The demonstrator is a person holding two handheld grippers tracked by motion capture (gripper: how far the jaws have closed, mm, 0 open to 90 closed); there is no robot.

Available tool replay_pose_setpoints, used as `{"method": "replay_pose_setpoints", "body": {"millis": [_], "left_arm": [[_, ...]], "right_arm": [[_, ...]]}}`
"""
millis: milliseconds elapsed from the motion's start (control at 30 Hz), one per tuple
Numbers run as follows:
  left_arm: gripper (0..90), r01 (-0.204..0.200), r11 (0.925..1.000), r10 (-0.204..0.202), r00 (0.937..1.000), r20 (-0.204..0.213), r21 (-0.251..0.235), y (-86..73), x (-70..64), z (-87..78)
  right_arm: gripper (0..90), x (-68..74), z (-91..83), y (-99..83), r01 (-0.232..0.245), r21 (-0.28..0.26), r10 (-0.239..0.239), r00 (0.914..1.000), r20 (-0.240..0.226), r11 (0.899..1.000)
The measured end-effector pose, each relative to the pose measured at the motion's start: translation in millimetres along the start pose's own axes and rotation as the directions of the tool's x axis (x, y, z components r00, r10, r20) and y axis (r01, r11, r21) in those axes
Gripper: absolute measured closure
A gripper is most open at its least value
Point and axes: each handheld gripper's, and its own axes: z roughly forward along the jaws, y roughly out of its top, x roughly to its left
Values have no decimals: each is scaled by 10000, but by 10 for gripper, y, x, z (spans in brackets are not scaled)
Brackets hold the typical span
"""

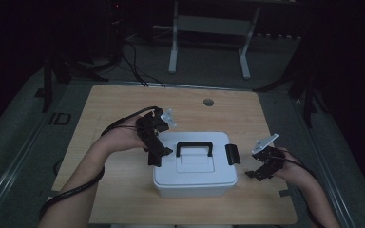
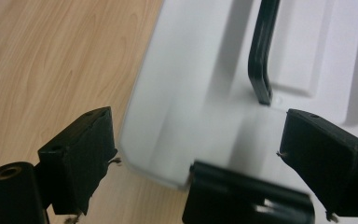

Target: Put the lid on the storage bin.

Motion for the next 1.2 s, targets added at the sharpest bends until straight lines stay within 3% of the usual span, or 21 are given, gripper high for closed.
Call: {"method": "replay_pose_setpoints", "body": {"millis": [200,633,1033,1200], "left_arm": [[104,563,9984,-562,9983,140,-95,-242,38,-56],[103,1056,9935,-1066,9941,-211,-429,-590,83,-153],[103,1790,9812,-1822,9824,-409,-715,-999,130,-212],[103,2212,9721,-2251,9733,-451,-777,-1220,144,-161]], "right_arm": [[179,-5,6,-14,-103,22,103,9999,-36,9999],[179,-7,13,-18,-145,-154,147,9998,125,9998],[178,-6,60,-42,-298,-269,302,9995,120,9992],[176,-19,68,-55,-381,-560,396,9988,270,9977]]}}
